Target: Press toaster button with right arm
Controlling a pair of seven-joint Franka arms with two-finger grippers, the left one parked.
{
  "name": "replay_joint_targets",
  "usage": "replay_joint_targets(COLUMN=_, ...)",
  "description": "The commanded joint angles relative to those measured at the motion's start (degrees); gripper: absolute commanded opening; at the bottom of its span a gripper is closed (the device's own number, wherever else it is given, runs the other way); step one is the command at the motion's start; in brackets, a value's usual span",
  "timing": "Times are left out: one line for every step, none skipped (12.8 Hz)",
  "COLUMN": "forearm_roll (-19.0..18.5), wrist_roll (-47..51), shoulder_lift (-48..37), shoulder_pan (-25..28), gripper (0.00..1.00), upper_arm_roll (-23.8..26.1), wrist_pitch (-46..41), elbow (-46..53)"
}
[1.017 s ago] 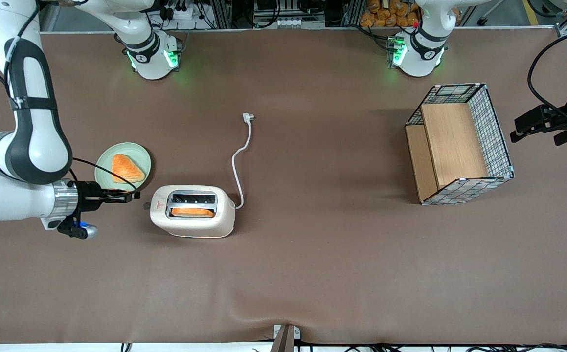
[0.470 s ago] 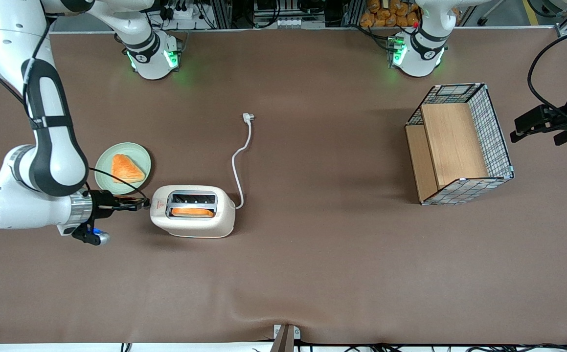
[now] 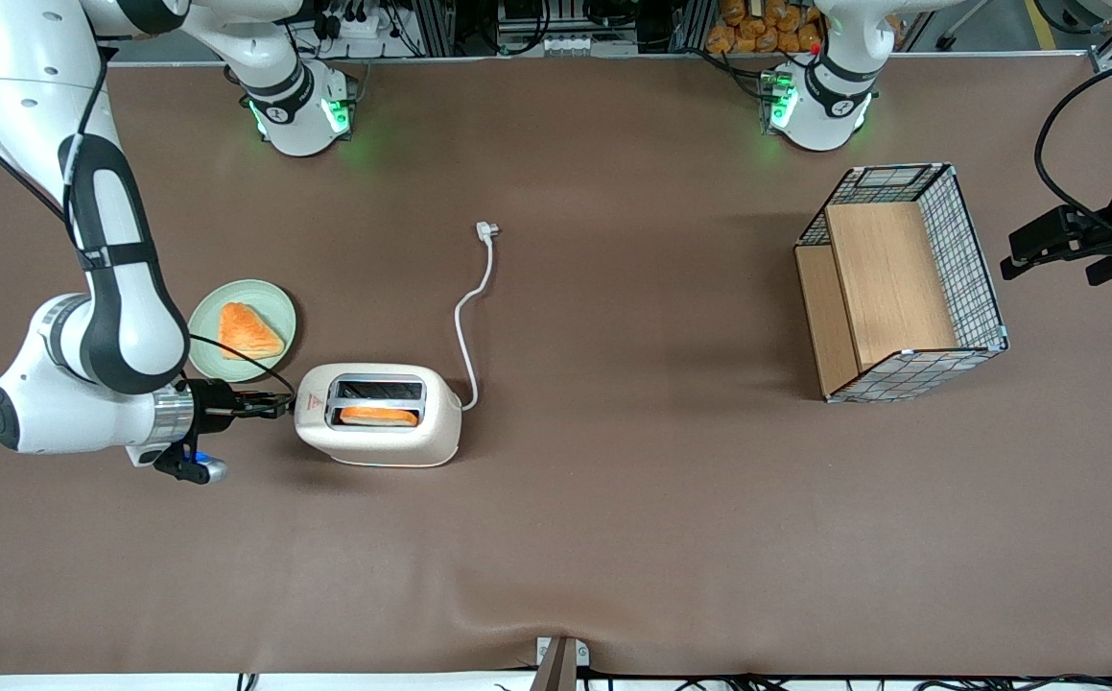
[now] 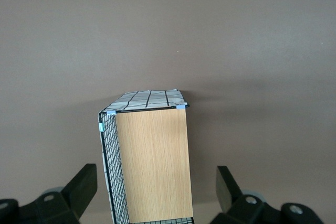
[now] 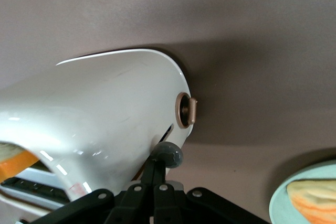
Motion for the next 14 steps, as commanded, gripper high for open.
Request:
replay_joint_targets(forearm_roll=1.19, wrist_roll=-2.15, shoulder_lift=1.75, shoulder_pan=-0.37, gripper=0.0, upper_arm_roll=-0.04, wrist_pitch=2.12, elbow=-0.78)
replay_joint_targets(forearm_roll=1.19, wrist_roll=-2.76, shoulder_lift=1.84, shoulder_pan=-0.28, gripper=0.0, upper_arm_roll=-0.04, wrist_pitch=3.78, elbow=-1.74)
replay_joint_targets(forearm_roll=2.41, wrist_roll=-4.42, shoulder_lift=1.84, shoulder_pan=-0.28, gripper=0.0, upper_arm_roll=-0.04, wrist_pitch=5.28, elbow=-2.97)
replay_joint_targets(forearm_roll=4.34, wrist_roll=-6.61, shoulder_lift=1.93, shoulder_pan=-0.54, gripper=0.0, upper_arm_roll=-0.12, wrist_pitch=5.99, elbow=-3.77)
replay_joint_targets(forearm_roll=5.05, wrist_roll=-7.85, shoulder_lift=2.45, shoulder_pan=-0.72, gripper=0.0, upper_arm_roll=-0.13, wrist_pitch=6.08, elbow=-3.95)
replay_joint_targets(forearm_roll=5.24, wrist_roll=-7.95, shoulder_lift=2.72, shoulder_pan=-0.72, gripper=0.0, upper_arm_roll=-0.13, wrist_pitch=6.08, elbow=-3.95)
replay_joint_targets(forearm_roll=5.24, wrist_roll=-8.04, shoulder_lift=2.89, shoulder_pan=-0.72, gripper=0.0, upper_arm_roll=-0.13, wrist_pitch=6.34, elbow=-3.95)
replay_joint_targets(forearm_roll=5.32, wrist_roll=-7.95, shoulder_lift=3.07, shoulder_pan=-0.8, gripper=0.0, upper_arm_roll=-0.13, wrist_pitch=6.43, elbow=-3.95)
replay_joint_targets(forearm_roll=5.67, wrist_roll=-8.04, shoulder_lift=3.51, shoulder_pan=-0.81, gripper=0.0, upper_arm_roll=-0.13, wrist_pitch=6.7, elbow=-4.04)
replay_joint_targets(forearm_roll=6.37, wrist_roll=-8.39, shoulder_lift=3.77, shoulder_pan=-0.81, gripper=0.0, upper_arm_roll=-0.13, wrist_pitch=7.05, elbow=-4.04)
replay_joint_targets(forearm_roll=6.64, wrist_roll=-9.0, shoulder_lift=3.86, shoulder_pan=-0.81, gripper=0.0, upper_arm_roll=-0.13, wrist_pitch=7.14, elbow=-4.04)
replay_joint_targets(forearm_roll=6.64, wrist_roll=-9.09, shoulder_lift=3.95, shoulder_pan=-0.81, gripper=0.0, upper_arm_roll=-0.13, wrist_pitch=7.14, elbow=-4.04)
replay_joint_targets(forearm_roll=6.64, wrist_roll=-9.09, shoulder_lift=3.95, shoulder_pan=-0.81, gripper=0.0, upper_arm_roll=-0.13, wrist_pitch=7.14, elbow=-4.04)
replay_joint_targets(forearm_roll=6.64, wrist_roll=-9.18, shoulder_lift=4.04, shoulder_pan=-0.81, gripper=0.0, upper_arm_roll=-0.13, wrist_pitch=7.31, elbow=-4.04)
